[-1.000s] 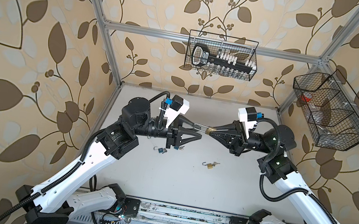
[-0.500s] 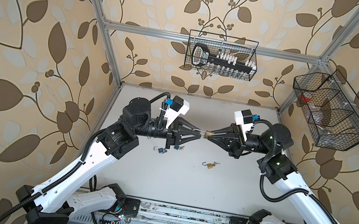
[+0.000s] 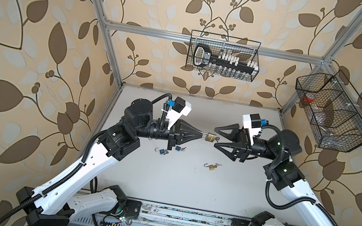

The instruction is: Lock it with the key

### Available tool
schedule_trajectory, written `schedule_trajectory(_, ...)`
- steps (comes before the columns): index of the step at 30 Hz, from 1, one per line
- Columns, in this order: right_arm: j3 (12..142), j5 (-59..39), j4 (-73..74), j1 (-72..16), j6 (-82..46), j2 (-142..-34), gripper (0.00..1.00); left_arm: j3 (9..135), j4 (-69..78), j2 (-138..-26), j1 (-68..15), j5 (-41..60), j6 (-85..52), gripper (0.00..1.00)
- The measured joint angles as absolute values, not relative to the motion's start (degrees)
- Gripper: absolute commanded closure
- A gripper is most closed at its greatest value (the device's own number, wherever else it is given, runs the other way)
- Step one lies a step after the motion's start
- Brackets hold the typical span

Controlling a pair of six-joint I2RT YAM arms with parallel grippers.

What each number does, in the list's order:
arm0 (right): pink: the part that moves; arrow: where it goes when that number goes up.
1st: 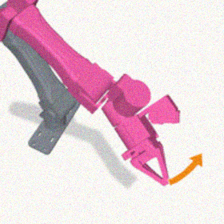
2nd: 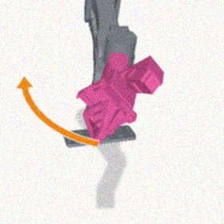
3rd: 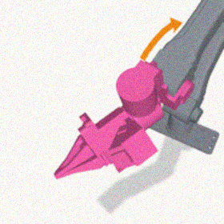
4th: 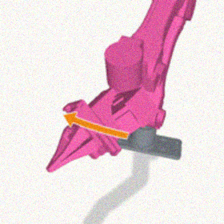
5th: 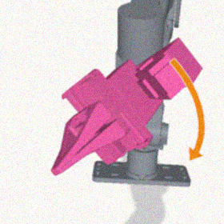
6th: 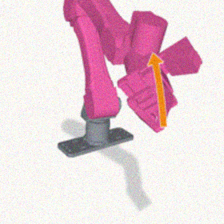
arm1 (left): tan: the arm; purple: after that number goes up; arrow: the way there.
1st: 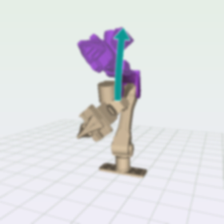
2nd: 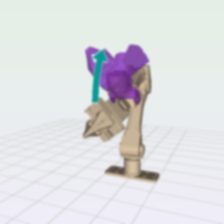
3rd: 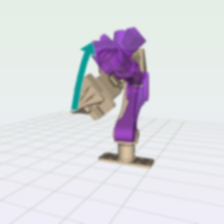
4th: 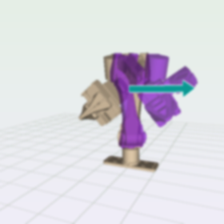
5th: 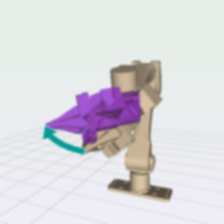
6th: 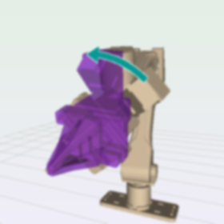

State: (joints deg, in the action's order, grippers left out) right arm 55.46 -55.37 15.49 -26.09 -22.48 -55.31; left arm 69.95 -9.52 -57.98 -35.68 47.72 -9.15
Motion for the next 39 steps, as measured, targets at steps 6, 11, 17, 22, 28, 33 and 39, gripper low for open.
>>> schedule_trajectory(6, 52.6, -55.4, 20.7, -22.8, -28.5, -54.1, 0.45, 70.0, -9.5, -58.0, -35.7, 47.8, -9.2, 1.0)
schedule_trajectory(11, 52.5, -58.0, 24.1, -22.8, -32.3, -55.1, 0.56, 70.0, -9.5, -58.4, -35.7, 48.1, -9.2, 1.0)
schedule_trajectory(17, 52.5, -60.5, 25.1, -22.8, -34.4, -55.5, 0.59, 70.0, -9.5, -59.4, -35.7, 49.4, -9.3, 1.0)
schedule_trajectory(22, 52.5, -62.2, 25.0, -22.8, -34.9, -57.1, 0.68, 70.0, -9.5, -59.8, -35.7, 49.6, -9.4, 1.0)
schedule_trajectory(28, 52.6, -63.4, 24.7, -22.8, -34.9, -57.4, 0.83, 70.0, -9.3, -59.8, -35.7, 50.0, -9.5, 1.0)
schedule_trajectory(33, 52.6, -63.9, 24.8, -22.9, -34.8, -57.4, 0.95, 70.0, -9.4, -59.8, -35.7, 50.1, -9.5, 1.0)
schedule_trajectory(39, 52.6, -64.1, 24.4, -22.9, -34.7, -57.0, 1.0, 70.0, -9.4, -60.1, -35.7, 50.1, -9.5, 1.0)
